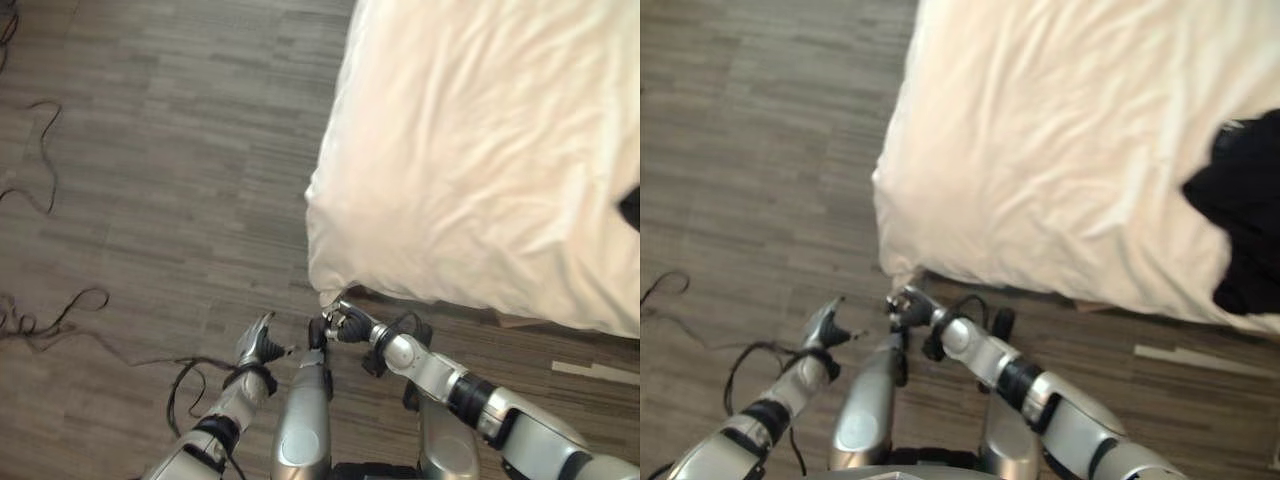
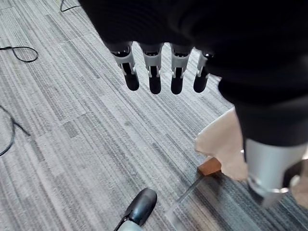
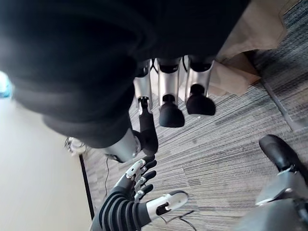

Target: Tidy up the quilt and then pick up the clothes from the bed and put them into the laundry hamper.

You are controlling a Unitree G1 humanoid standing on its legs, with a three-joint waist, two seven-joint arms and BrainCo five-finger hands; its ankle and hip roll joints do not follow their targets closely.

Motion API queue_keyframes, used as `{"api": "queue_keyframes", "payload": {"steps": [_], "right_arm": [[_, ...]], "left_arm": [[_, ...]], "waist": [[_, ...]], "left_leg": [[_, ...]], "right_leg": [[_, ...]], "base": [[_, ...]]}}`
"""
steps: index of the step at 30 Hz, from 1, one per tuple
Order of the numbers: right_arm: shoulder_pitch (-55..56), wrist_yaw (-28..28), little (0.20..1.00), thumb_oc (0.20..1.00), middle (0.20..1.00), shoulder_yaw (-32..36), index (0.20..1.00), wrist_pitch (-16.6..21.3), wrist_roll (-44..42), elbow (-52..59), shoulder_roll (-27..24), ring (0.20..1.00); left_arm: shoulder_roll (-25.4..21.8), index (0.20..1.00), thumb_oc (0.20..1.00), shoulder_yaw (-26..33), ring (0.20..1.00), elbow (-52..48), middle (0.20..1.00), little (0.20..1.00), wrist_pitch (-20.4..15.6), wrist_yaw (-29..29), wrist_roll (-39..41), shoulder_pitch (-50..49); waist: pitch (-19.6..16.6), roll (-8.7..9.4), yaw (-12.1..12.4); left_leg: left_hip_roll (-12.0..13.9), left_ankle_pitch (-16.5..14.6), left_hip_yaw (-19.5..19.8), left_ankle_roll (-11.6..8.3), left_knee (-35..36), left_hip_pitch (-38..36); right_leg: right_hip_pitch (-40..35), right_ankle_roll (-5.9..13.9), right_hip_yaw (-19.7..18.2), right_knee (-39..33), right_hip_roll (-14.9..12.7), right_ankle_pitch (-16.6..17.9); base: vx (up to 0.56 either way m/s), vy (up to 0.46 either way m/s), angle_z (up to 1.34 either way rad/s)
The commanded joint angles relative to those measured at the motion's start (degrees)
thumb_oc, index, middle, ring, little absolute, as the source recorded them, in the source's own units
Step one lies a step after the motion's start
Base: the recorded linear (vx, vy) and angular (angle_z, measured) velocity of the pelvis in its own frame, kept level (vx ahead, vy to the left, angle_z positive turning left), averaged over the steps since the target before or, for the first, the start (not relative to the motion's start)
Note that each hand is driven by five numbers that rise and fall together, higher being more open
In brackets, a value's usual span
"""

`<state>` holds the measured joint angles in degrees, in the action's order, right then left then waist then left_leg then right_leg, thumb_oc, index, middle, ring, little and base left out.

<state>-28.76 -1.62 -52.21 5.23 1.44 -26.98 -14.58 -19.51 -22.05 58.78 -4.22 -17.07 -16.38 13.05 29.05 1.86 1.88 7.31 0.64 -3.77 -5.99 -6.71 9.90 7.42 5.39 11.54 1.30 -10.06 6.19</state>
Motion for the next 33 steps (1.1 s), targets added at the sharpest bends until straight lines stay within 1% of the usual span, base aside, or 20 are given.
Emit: {"api": "queue_keyframes", "payload": {"steps": [1, 4, 7, 10, 11, 13, 14, 17, 19, 20, 21, 22, 23, 25, 26, 27, 28, 31, 32, 33], "right_arm": [[1.1, 1.2, 0.2, 0.2, 0.2, 6.7, 0.2, 5.0, 1.0, 10.5, -0.6, 0.2], [4.7, -1.4, 0.2, 0.2, 0.2, 16.2, 0.2, 7.1, -4.1, 21.0, -3.9, 0.2], [5.1, -5.2, 0.2, 0.2, 0.2, 21.9, 0.2, 7.6, -3.3, 23.2, -5.2, 0.2], [5.1, -9.4, 0.2, 0.2, 0.2, 26.1, 0.2, 6.5, -2.0, 18.2, -5.7, 0.2], [5.4, -13.2, 0.2, 0.2, 0.2, 29.2, 0.2, 4.8, 0.9, 11.7, -6.8, 0.2], [6.1, -14.7, 0.2, 0.2, 0.2, 31.0, 0.2, 4.3, 1.8, 8.8, -7.3, 0.2], [8.8, -17.1, 0.2, 0.2, 0.2, 35.7, 0.2, 3.6, -0.1, 0.1, -7.2, 0.2], [12.3, -18.2, 0.2, 0.2, 0.2, 40.5, 0.2, 2.8, -2.8, -6.3, -7.6, 0.2], [15.9, -18.6, 0.2, 0.2, 0.2, 43.9, 0.2, 2.3, -5.6, -12.3, -7.9, 0.2], [19.0, -17.9, 0.2, 0.2, 0.2, 46.0, 0.2, 1.8, -8.1, -15.2, -7.9, 0.2], [19.0, -17.9, 0.2, 0.2, 0.2, 46.0, 0.2, 1.8, -8.1, -15.2, -7.9, 0.2], [22.6, -16.6, 0.2, 0.2, 0.2, 47.0, 0.2, 1.2, -9.1, -17.6, -7.2, 0.2], [22.7, -16.6, 0.2, 0.2, 0.2, 47.0, 0.2, 1.2, -9.1, -17.6, -7.2, 0.2], [24.4, -15.1, 0.216, 0.216, 0.216, 46.6, 0.216, 0.2, -8.5, -22.0, -6.5, 0.216], [25.0, -14.0, 1.0, 1.0, 1.0, 45.4, 1.0, -0.5, -7.2, -25.2, -5.5, 1.0], [25.1, -14.0, 1.0, 1.0, 1.0, 45.3, 1.0, -0.4, -7.2, -25.3, -5.5, 1.0], [25.2, -13.1, 1.0, 1.0, 1.0, 43.0, 1.0, -1.5, -4.4, -30.1, -4.2, 1.0], [25.1, -12.7, 1.0, 1.0, 1.0, 41.2, 1.0, -1.9, -2.6, -33.7, -2.8, 1.0], [25.8, -11.2, 1.0, 1.0, 1.0, 39.9, 1.0, -2.8, -2.1, -36.5, -1.5, 1.0], [25.8, -10.9, 1.0, 1.0, 1.0, 39.0, 1.0, -3.2, -1.1, -37.5, -1.3, 1.0]], "left_arm": [[0.9, 1.0, 1.0, -1.9, 1.0, 4.8, 1.0, 1.0, 1.1, 1.3, -2.8, -4.9], [2.1, 1.0, 1.0, -1.1, 1.0, 5.8, 1.0, 1.0, 1.3, 2.6, -4.6, -7.4], [2.3, 1.0, 1.0, -0.8, 1.0, 4.5, 1.0, 1.0, 0.6, 2.3, -3.4, -6.7], [2.4, 1.0, 1.0, -1.1, 1.0, 3.2, 1.0, 1.0, 0.1, 1.9, -1.7, -4.2], [2.2, 1.0, 1.0, -1.9, 1.0, 1.8, 1.0, 1.0, -0.3, 1.7, -1.1, -1.8], [2.0, 1.0, 1.0, -2.0, 1.0, 1.4, 1.0, 1.0, -0.5, 1.9, -1.3, -0.9], [1.6, 1.0, 1.0, -2.6, 1.0, 0.8, 1.0, 1.0, -0.6, 2.4, -1.9, 0.9], [0.4, 1.0, 1.0, -2.8, 1.0, -0.3, 1.0, 1.0, -0.3, 3.4, -2.3, 1.8], [-0.7, 1.0, 1.0, -3.4, 1.0, -0.8, 1.0, 1.0, 0.1, 4.1, -2.5, 2.6], [-0.8, 1.0, 1.0, -2.8, 1.0, -0.6, 1.0, 1.0, 0.8, 4.5, -1.2, 2.4], [-0.8, 1.0, 1.0, -2.8, 1.0, -0.6, 1.0, 1.0, 0.8, 4.5, -1.2, 2.4], [-0.6, 1.0, 1.0, -1.6, 1.0, 0.0, 1.0, 1.0, 1.4, 4.8, 0.1, 1.1], [-0.6, 1.0, 1.0, -1.6, 1.0, 0.0, 1.0, 1.0, 1.4, 4.8, 0.1, 1.0], [-0.1, 1.0, 1.0, -0.8, 1.0, 0.4, 1.0, 1.0, 1.5, 5.1, 0.6, -1.2], [0.8, 1.0, 1.0, -0.2, 1.0, 0.8, 1.0, 1.0, 1.7, 5.4, 0.7, -3.9], [0.8, 1.0, 1.0, -0.2, 1.0, 0.7, 1.0, 1.0, 1.7, 5.3, 0.7, -4.2], [2.2, 1.0, 1.0, 1.0, 1.0, 2.2, 1.0, 1.0, 1.9, 5.6, 1.1, -5.9], [3.0, 1.0, 1.0, 1.6, 1.0, 3.7, 1.0, 1.0, 2.0, 5.6, 1.0, -7.0], [4.0, 1.0, 1.0, 1.8, 1.0, 4.1, 1.0, 1.0, 2.0, 6.2, 1.4, -6.9], [4.4, 1.0, 1.0, 1.8, 1.0, 4.1, 1.0, 1.0, 1.9, 6.2, 1.6, -6.9]], "waist": [[-9.2, 1.47, -1.7], [-11.9, 1.94, -3.9], [-10.3, 2.37, -4.9], [-7.3, 2.71, -5.7], [-4.4, 2.55, -7.0], [-4.3, 2.35, -7.3], [-3.6, 1.52, -8.5], [-3.8, 0.95, -9.4], [-4.1, 0.44, -9.9], [-4.6, -0.17, -9.8], [-4.6, -0.12, -9.9], [-6.1, -0.51, -9.2], [-6.0, -0.46, -9.1], [-9.1, -0.33, -7.6], [-11.6, -0.06, -5.6], [-11.5, 0.01, -5.2], [-14.0, 0.45, -3.5], [-15.5, 0.72, -2.8], [-16.9, 0.75, -3.9], [-17.2, 0.43, -3.8]], "left_leg": [[2.8, -3.9, 1.2, -2.3, -1.0, -1.7], [1.5, -5.1, -0.4, -1.29, 0.1, -5.4], [0.3, -6.3, -1.0, -0.68, -2.9, -3.5], [-0.5, -7.3, -1.8, -0.5, -7.7, 0.7], [-1.6, -7.7, -2.6, -0.32, -10.2, 4.3], [-2.0, -7.8, -3.1, -0.14, -10.8, 5.6], [-2.1, -8.0, -4.7, -0.18, -10.5, 6.6], [-2.1, -7.1, -5.7, 0.1, -9.5, 7.1], [-1.6, -6.2, -6.9, 0.84, -8.1, 6.1], [-0.5, -5.3, -9.2, 1.73, -6.8, 5.0], [-0.6, -5.0, -9.2, 1.76, -6.5, 5.0], [1.1, -3.7, -13.0, 2.36, -4.9, 3.3], [1.1, -3.8, -13.1, 2.32, -4.8, 3.1], [3.2, -3.5, -18.3, 2.02, -3.3, 1.1], [6.1, -2.1, -24.2, 1.8, -3.0, -0.3], [6.2, -2.1, -24.7, 1.63, -2.8, -1.0], [9.1, -1.0, -30.9, 1.34, -3.5, -2.6], [10.4, 0.2, -33.2, 0.59, -3.5, -4.6], [12.0, 2.3, -32.8, -0.75, -3.4, -5.7], [12.5, 2.5, -32.7, -1.23, -2.9, -6.9]], "right_leg": [[2.6, 5.46, -2.9, 5.1, -4.3, -6.9], [0.0, 5.88, -4.1, 3.7, -4.9, -6.4], [1.7, 6.22, -6.0, 4.6, -5.5, -5.3], [5.3, 6.56, -8.1, 5.3, -6.7, -3.5], [8.4, 7.03, -9.4, 5.3, -8.0, -1.9], [9.9, 7.27, -10.2, 5.2, -8.4, -1.3], [12.1, 8.21, -11.3, 4.5, -9.3, 0.1], [13.4, 8.47, -11.5, 4.2, -9.6, 0.1], [13.0, 7.56, -9.9, 6.3, -8.6, -1.8], [11.6, 6.01, -5.5, 11.3, -7.6, -5.1], [11.8, 5.97, -5.5, 11.1, -7.7, -4.9], [9.3, 4.53, -0.2, 16.0, -6.8, -8.4], [9.3, 4.52, -0.3, 16.1, -6.8, -8.6], [3.8, 3.9, 6.7, 17.6, -7.2, -11.8], [-1.4, 3.36, 13.7, 16.4, -9.2, -11.6], [-1.8, 3.37, 13.4, 15.9, -8.9, -11.4], [-5.5, 3.66, 20.9, 13.9, -10.6, -10.0], [-7.3, 3.92, 20.7, 10.7, -8.8, -9.3], [-8.3, 4.12, 16.8, 6.4, -5.2, -10.5], [-8.7, 3.83, 15.4, 4.5, -4.0, -10.4]], "base": [[0.18, 0.096, -0.46], [0.13, 0.148, -0.38], [-0.1, 0.094, -0.24], [-0.26, 0.091, -0.1], [-0.26, 0.109, 0.08], [-0.15, 0.129, 0.01], [-0.1, 0.134, -0.09], [-0.08, 0.084, -0.26], [-0.13, 0.084, -0.12], [-0.15, 0.102, -0.12], [-0.19, 0.176, -0.27], [-0.09, 0.101, -0.46], [-0.11, 0.122, -1.08], [-0.04, 0.047, -1.82], [-0.05, 0.028, -2.17], [-0.18, -0.103, -2.24], [-0.09, -0.107, -1.79], [-0.02, -0.27, -2.41], [0.07, -0.259, -2.44], [0.08, -0.346, -1.85]]}}
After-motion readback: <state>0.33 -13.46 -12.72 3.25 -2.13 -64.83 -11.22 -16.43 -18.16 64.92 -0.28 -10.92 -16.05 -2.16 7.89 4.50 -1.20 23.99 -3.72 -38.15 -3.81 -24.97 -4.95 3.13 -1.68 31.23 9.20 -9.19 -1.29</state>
